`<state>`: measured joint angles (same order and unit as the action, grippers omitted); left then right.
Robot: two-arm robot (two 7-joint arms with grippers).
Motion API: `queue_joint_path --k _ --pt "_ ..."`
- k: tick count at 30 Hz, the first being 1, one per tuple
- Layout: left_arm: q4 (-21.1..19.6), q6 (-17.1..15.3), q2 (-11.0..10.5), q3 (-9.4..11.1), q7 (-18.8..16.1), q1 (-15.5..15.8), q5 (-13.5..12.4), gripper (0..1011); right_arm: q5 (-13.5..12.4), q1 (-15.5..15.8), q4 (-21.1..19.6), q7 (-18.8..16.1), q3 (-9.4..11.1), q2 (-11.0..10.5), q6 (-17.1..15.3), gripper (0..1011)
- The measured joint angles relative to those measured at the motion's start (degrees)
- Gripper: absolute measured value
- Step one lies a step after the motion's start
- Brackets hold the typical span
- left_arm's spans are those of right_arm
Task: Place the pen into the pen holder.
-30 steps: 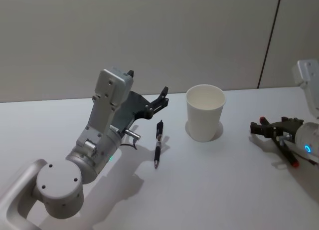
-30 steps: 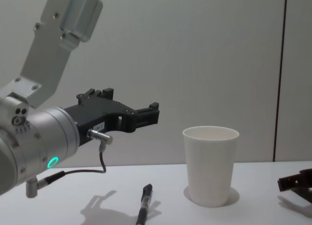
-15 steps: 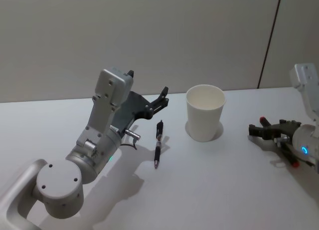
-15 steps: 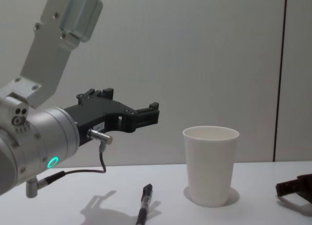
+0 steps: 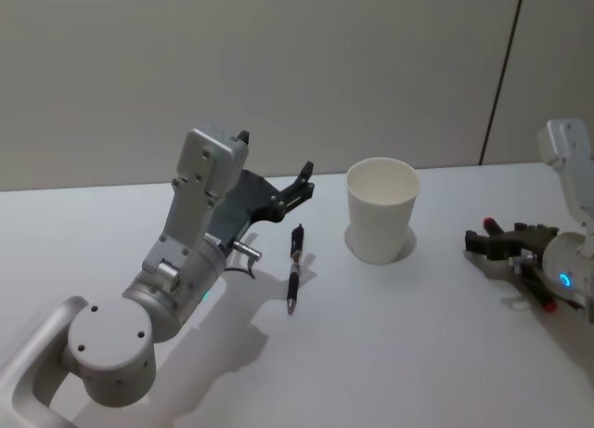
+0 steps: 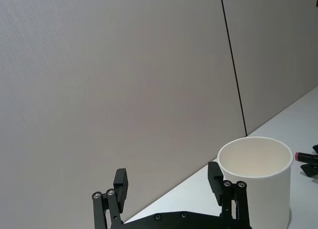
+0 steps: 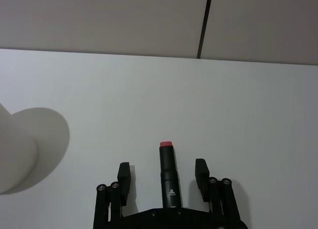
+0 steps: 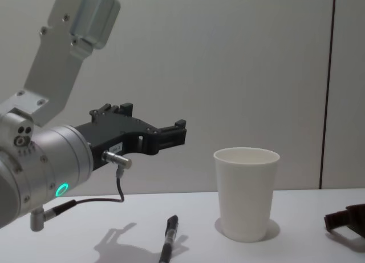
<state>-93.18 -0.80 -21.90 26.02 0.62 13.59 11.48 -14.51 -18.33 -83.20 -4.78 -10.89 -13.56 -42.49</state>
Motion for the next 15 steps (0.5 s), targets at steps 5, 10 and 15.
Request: queue_joint_path --k 5,10,15 --pt "0.00 0.00 0.00 0.00 0.00 0.00 0.00 1001 0.06 -0.03 0.13 -0.05 0.00 0.02 0.14 695" --pt "0.00 0.00 0.00 0.00 0.00 0.00 0.00 1001 0.07 -0.06 0.21 -0.09 0.00 0.04 0.20 550" --pt "0.00 0.00 0.00 0.00 0.00 0.00 0.00 1001 0.07 -0.08 0.28 -0.13 -0.01 0.07 0.24 415"
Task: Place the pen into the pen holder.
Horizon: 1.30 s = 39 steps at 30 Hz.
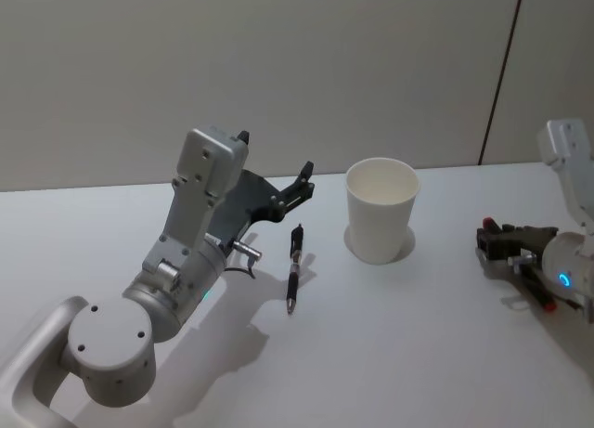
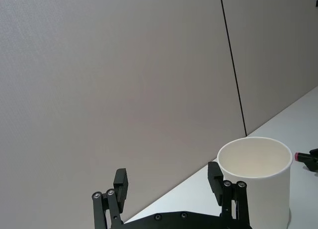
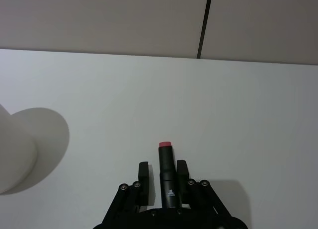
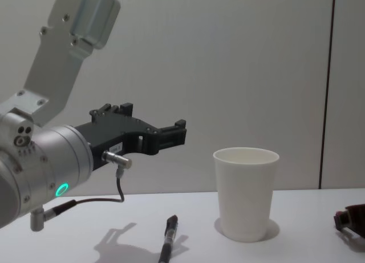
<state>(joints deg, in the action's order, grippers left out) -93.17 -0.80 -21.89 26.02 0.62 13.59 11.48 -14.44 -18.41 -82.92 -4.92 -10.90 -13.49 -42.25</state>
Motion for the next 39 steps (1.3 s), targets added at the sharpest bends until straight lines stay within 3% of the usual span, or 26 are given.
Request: queue_joint_path --k 3,7,29,39 --pt "0.00 0.00 0.00 0.00 0.00 0.00 0.00 1001 0.00 0.00 0.02 -0.03 0.00 0.02 0.00 285" --pt "0.00 0.00 0.00 0.00 0.00 0.00 0.00 1001 0.00 0.00 0.05 -0.05 -0.01 0.04 0.02 183" --pt "0.00 0.00 0.00 0.00 0.00 0.00 0.00 1001 0.08 -0.11 0.12 -0.11 -0.03 0.09 0.20 180" --pt "0.00 0.00 0.00 0.00 0.00 0.00 0.00 1001 1.20 -0.74 -0.89 -0.14 -0.34 0.58 2.87 180"
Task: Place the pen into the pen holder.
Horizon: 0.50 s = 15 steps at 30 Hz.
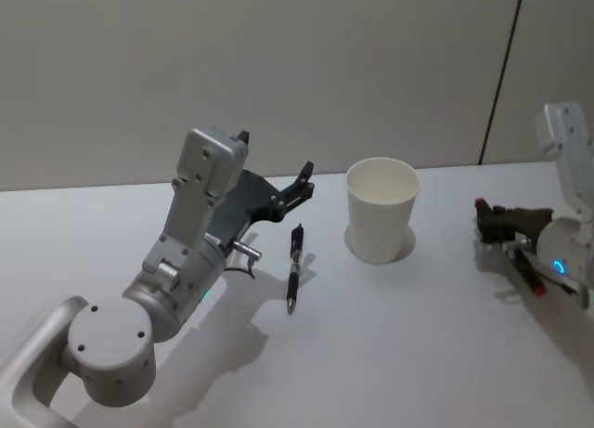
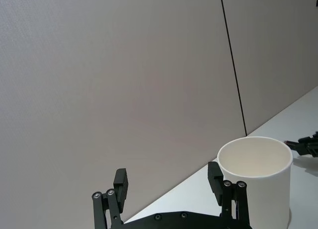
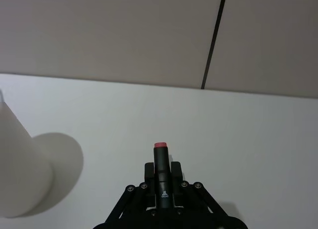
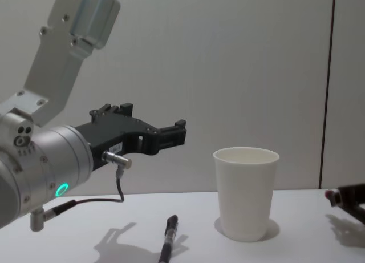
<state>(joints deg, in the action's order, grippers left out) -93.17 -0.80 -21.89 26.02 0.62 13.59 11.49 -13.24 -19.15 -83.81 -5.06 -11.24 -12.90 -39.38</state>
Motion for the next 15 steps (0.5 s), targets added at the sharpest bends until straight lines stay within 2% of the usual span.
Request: queue_joint_path --k 15 --pt "0.00 0.00 0.00 0.00 0.00 0.00 0.00 1001 1.24 -0.28 -3.96 1.47 -0.35 0.83 6.77 180"
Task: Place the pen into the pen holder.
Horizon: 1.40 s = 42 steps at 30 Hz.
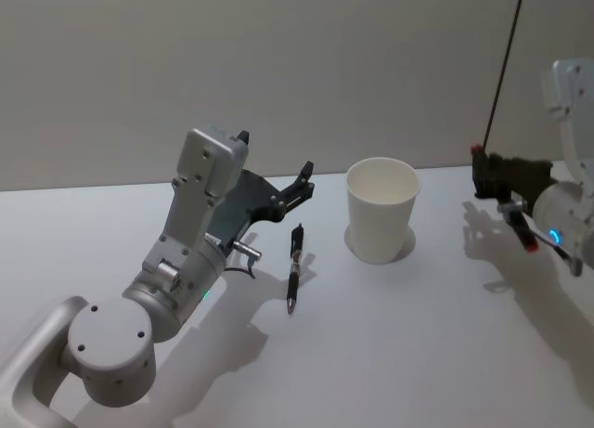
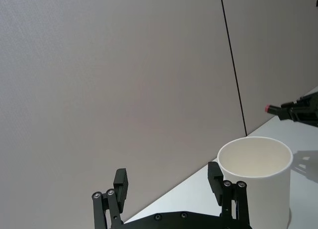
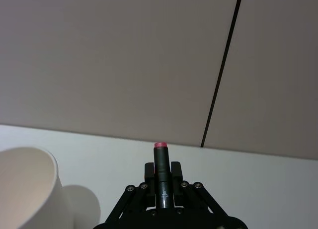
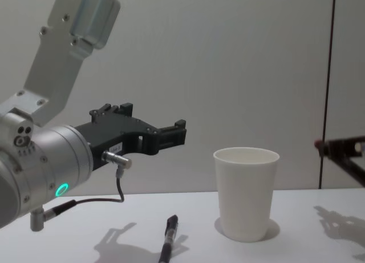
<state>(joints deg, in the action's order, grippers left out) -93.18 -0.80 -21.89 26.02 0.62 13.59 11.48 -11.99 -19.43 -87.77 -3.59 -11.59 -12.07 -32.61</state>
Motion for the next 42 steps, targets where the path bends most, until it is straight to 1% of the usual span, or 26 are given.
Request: queue_joint_path --k 3,7,11,17,21,26,31,37,38,39,42 --pt "0.00 0.00 0.00 0.00 0.00 0.00 0.00 1001 0.35 0.05 -1.23 0.47 -0.04 0.19 2.11 180" --pt "0.00 0.00 0.00 0.00 0.00 0.00 0.00 1001 0.66 0.09 -2.18 0.87 -0.07 0.36 3.95 180" --pt "0.00 0.00 0.00 0.00 0.00 0.00 0.00 1001 1.18 0.11 -3.38 1.36 -0.10 0.57 6.74 180" --pt "0.00 0.00 0.00 0.00 0.00 0.00 0.00 1001 1.90 0.12 -3.82 1.85 -0.30 0.94 10.20 180" --pt "0.00 0.00 0.00 0.00 0.00 0.00 0.00 1001 2.18 0.00 -3.49 2.13 -0.58 1.46 10.94 180" --pt "0.00 0.00 0.00 0.00 0.00 0.00 0.00 1001 2.57 -0.43 -3.09 2.51 -1.05 2.25 11.13 180" --pt "0.00 0.00 0.00 0.00 0.00 0.00 0.00 1001 3.32 -0.94 -2.39 2.84 -1.81 3.32 12.34 180" --pt "0.01 0.00 0.00 0.00 0.00 0.00 0.00 1001 4.87 -1.76 -1.05 3.10 -3.13 5.06 15.80 180" --pt "0.00 0.00 0.00 0.00 0.00 0.00 0.00 1001 5.49 -2.13 -0.46 3.14 -3.68 5.76 17.27 180" --pt "0.00 0.00 0.00 0.00 0.00 0.00 0.00 1001 5.49 -2.13 -0.46 3.14 -3.68 5.76 17.27 180" --pt "0.00 0.00 0.00 0.00 0.00 0.00 0.00 1001 6.55 -2.93 0.60 3.16 -4.62 7.06 20.01 180"
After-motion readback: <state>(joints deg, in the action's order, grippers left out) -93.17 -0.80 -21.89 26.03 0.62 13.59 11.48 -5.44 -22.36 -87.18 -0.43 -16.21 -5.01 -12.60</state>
